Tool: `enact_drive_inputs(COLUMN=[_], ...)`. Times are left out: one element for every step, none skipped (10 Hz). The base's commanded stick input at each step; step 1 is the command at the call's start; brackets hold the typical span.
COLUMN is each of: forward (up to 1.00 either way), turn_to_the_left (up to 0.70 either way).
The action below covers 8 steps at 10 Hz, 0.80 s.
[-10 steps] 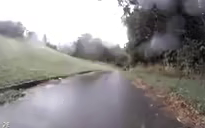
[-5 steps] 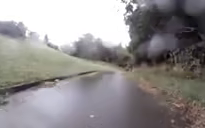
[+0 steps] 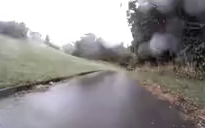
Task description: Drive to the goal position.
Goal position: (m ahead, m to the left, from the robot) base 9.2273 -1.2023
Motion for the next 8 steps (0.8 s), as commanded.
enact_drive_inputs(forward=[1.0, 1.0, 1.0, 1.0, 1.0, 1.0, 1.0, 1.0], turn_to_the_left=[0.0, 0.0, 0.0, 0.0, 0.0, 0.0, 0.0, 0.0])
